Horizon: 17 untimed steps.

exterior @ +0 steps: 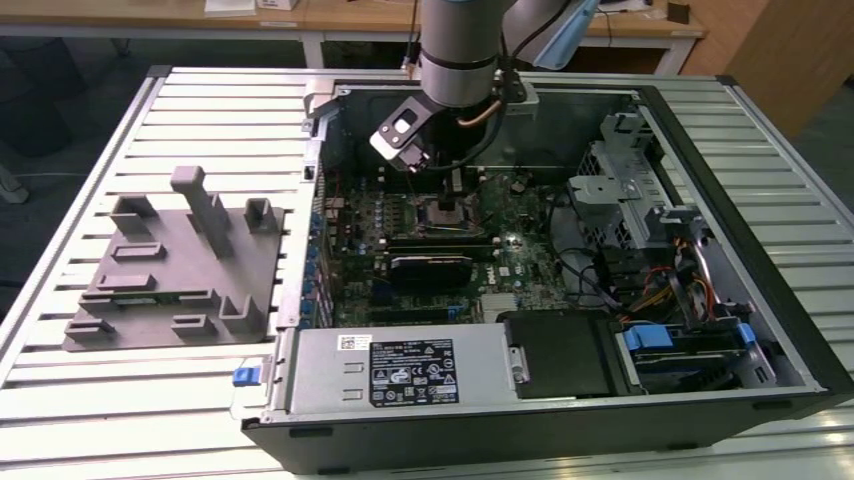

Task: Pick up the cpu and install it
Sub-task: 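Place the cpu into insertion slot, then close the cpu cover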

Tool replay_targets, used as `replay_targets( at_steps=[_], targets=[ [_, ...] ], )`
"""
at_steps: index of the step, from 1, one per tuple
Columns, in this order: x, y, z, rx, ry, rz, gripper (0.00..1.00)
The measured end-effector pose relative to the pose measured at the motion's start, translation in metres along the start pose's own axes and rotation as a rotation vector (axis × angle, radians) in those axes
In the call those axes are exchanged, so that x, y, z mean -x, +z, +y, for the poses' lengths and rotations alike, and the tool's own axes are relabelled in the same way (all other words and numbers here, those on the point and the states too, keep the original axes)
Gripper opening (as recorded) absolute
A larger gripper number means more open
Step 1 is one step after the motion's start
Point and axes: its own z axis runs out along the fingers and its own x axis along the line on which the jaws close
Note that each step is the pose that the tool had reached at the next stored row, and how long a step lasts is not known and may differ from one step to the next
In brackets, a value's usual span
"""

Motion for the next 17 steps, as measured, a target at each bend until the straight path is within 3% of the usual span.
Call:
replay_targets(
  at_steps=[2, 17],
  targets=[
    [0.0, -0.0018, 0.0, -0.0006, 0.0, 0.0001, 0.11],
    [0.0002, -0.0164, 0.0004, -0.0016, 0.0, 0.0001, 0.11]
  ],
)
